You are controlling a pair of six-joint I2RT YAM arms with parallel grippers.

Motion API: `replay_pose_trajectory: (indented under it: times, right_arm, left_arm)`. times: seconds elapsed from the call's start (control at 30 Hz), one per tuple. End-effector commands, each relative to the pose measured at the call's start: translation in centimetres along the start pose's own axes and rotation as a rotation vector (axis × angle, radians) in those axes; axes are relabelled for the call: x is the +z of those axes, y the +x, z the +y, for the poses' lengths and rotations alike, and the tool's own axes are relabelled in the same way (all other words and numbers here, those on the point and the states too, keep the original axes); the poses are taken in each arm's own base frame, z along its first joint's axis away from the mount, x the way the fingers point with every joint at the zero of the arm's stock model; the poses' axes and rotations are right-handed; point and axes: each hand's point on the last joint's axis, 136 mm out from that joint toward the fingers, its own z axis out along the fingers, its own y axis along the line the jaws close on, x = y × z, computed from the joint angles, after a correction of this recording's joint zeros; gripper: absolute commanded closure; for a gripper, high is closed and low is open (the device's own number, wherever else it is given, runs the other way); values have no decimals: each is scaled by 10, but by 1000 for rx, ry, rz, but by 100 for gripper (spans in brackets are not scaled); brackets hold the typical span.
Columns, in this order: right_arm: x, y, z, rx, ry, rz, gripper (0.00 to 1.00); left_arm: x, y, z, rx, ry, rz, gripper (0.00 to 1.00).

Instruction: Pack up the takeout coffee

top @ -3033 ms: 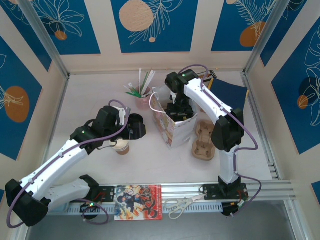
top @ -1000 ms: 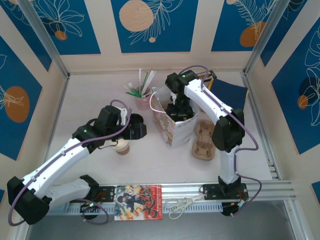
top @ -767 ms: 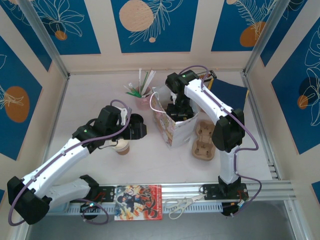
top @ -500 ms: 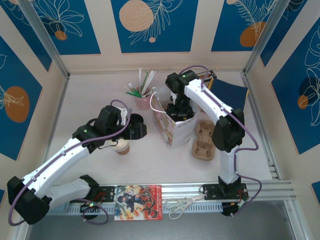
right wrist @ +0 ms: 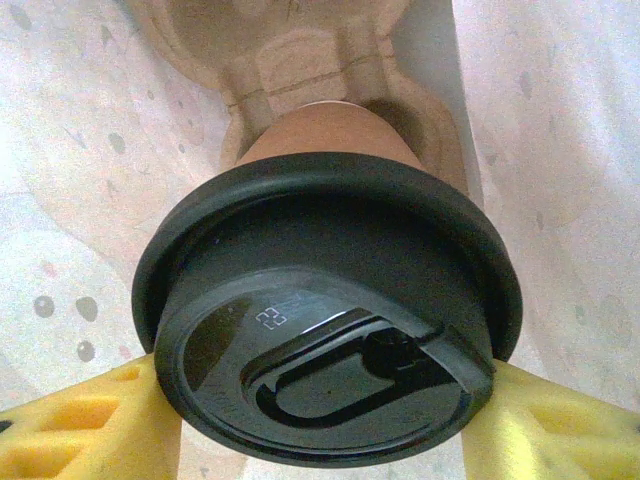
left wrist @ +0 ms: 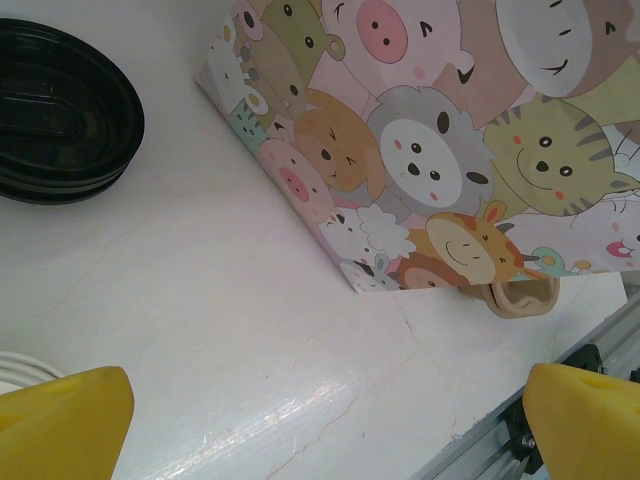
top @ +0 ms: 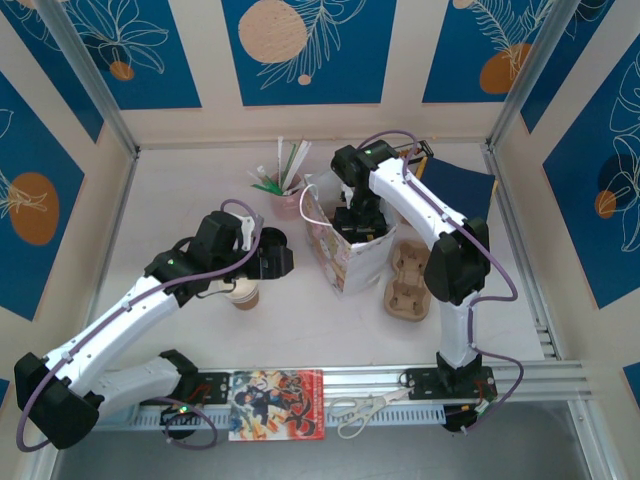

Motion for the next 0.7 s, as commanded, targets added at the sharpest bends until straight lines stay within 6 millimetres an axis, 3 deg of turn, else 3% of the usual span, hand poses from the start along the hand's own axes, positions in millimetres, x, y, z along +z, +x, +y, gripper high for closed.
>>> replay_pose_trajectory:
  times: [0.0,0.67]
  right_arm:
    - [-10,13,1,1,-18,15,36]
    - [-27,18,7,-3,-21,-11,36]
  left_arm:
    - [0,-2,-2,-15,21,-3,0]
    - [1,-2,-3,-15,25,-2,0]
